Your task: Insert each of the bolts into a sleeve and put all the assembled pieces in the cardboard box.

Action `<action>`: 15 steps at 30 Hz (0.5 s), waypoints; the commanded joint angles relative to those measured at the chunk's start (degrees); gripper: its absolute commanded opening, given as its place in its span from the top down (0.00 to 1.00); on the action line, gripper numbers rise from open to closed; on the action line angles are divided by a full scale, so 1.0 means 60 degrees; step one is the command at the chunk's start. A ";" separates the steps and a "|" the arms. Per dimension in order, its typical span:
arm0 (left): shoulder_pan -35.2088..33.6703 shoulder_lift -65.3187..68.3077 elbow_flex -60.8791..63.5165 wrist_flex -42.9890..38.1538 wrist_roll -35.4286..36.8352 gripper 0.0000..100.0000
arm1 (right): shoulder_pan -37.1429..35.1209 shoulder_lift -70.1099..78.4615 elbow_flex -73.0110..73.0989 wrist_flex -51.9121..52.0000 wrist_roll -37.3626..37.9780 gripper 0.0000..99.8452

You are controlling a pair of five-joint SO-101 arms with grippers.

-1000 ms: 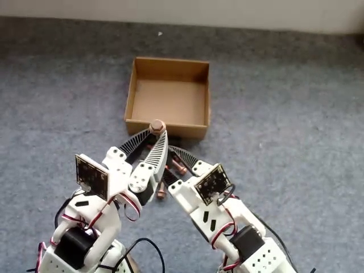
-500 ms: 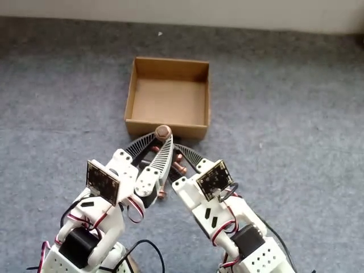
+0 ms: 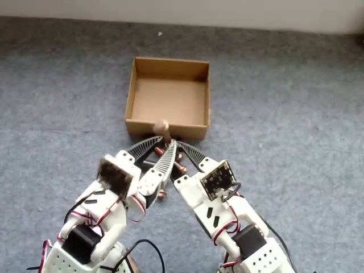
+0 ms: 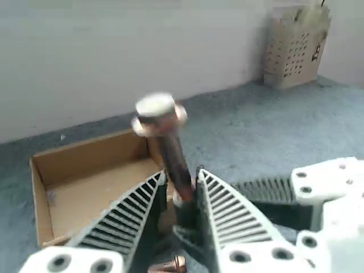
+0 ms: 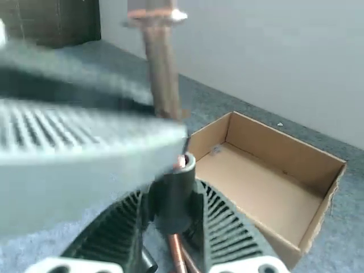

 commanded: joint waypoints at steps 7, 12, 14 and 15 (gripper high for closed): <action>-0.0256 0.0051 -0.0579 0.0908 -0.0103 0.86 | 0.0183 -0.0168 -0.0198 -0.0242 0.0015 0.99; -0.0256 0.0051 -0.0579 0.0938 -0.0147 0.86 | 0.0183 -0.0168 -0.0198 -0.0242 0.0015 0.99; -0.0256 0.0007 -0.0593 0.0938 -0.0147 0.86 | 0.0183 -0.0168 -0.0198 -0.0242 0.0015 0.99; -0.0256 -0.0022 -0.0593 0.0938 -0.0147 0.86 | 0.0183 -0.0168 -0.0198 -0.0242 0.0015 0.99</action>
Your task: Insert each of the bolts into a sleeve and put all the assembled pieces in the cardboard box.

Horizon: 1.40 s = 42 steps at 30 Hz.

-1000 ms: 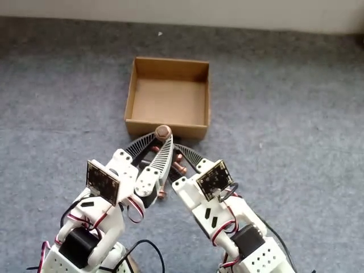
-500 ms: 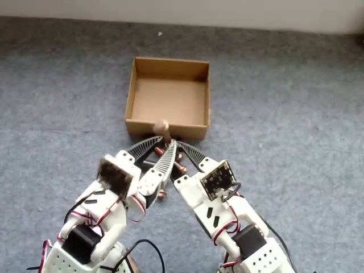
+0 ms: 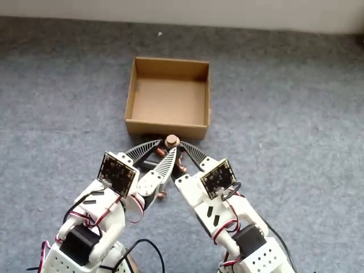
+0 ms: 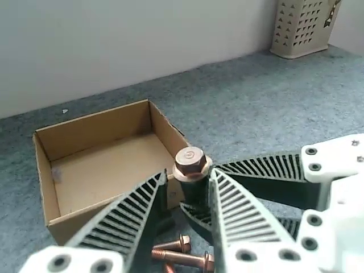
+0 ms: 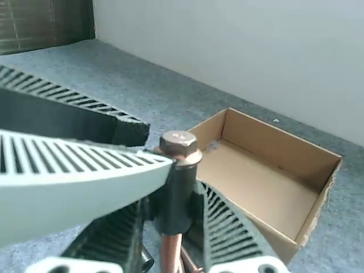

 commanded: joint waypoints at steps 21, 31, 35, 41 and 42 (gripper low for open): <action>-0.3582 -0.0125 -0.0535 -0.0029 -0.1304 0.99 | 0.1385 -0.0168 0.0051 0.1004 0.0029 0.99; -0.5487 -0.0125 0.2147 -0.0044 -0.1465 0.99 | 0.1648 -0.0095 -0.0110 0.2659 0.0073 0.99; -0.5487 -0.0125 0.2366 -0.0044 -0.1480 0.99 | 0.1663 -0.0081 -0.0828 0.3187 0.0103 0.99; -0.5473 -0.0125 0.2718 -0.0044 -0.1480 0.99 | 0.1619 0.1326 -0.2454 0.3407 0.0103 0.99; -0.5473 -0.0125 0.2718 -0.0044 -0.1480 0.99 | 0.1619 0.1927 -0.2908 0.3407 0.0103 0.99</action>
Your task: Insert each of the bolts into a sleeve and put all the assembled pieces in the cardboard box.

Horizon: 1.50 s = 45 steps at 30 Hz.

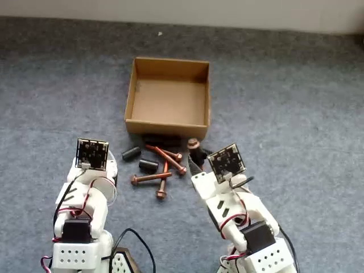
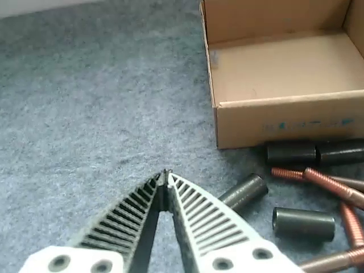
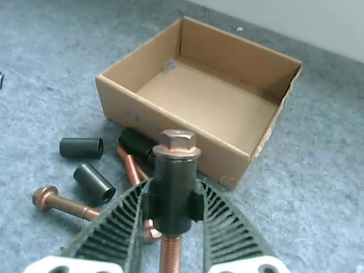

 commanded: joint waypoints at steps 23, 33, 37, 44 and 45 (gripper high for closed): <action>-0.0081 -0.0007 0.0051 -0.0044 -0.0073 0.99 | 0.0623 1.5670 -1.3048 -0.0051 0.0088 0.99; -0.0081 -0.0007 0.0051 -0.0044 -0.0073 0.99 | 0.0945 1.9407 -1.5407 0.0007 0.0088 0.99; -0.0066 -0.0007 0.0051 -0.0044 -0.0073 0.99 | 0.0945 2.0139 -1.5963 0.0388 0.0088 0.90; -0.0066 -0.0007 0.0051 -0.0044 -0.0073 0.99 | 0.0945 2.0608 -1.6828 0.1267 0.0088 0.90; -0.0066 -0.0007 0.0051 -0.0044 -0.0073 0.99 | 0.0945 2.0579 -1.6989 0.1546 0.0088 0.89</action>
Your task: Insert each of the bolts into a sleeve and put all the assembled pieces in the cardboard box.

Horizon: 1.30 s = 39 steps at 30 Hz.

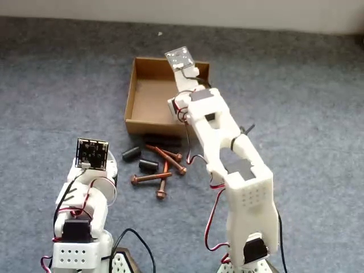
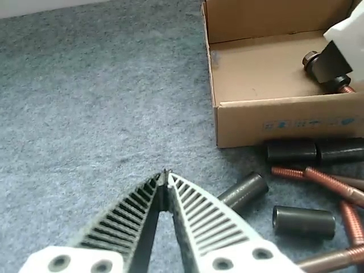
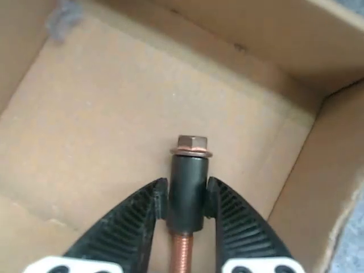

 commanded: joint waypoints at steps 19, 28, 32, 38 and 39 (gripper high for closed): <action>-0.0066 -0.0037 0.0022 -0.0044 -0.0073 0.99 | -0.0564 -0.2147 -0.5253 0.8608 0.0103 0.89; -0.0432 -0.0037 -0.0022 -0.0044 -0.0073 0.99 | -0.1853 -0.3128 -0.4183 0.9487 0.0103 0.89; -0.1399 -0.0037 -0.0212 -0.0044 -0.0029 0.99 | -0.2381 -0.4081 -0.2879 0.9458 0.0117 0.89; -0.2117 -0.0037 -0.0403 0.0000 -0.0015 0.99 | -0.3231 -0.5619 -0.0139 0.8212 0.0117 0.89; -0.2161 -0.0037 -0.0403 0.0000 0.0000 0.99 | -0.3421 -0.5853 0.0491 0.7744 0.0117 0.89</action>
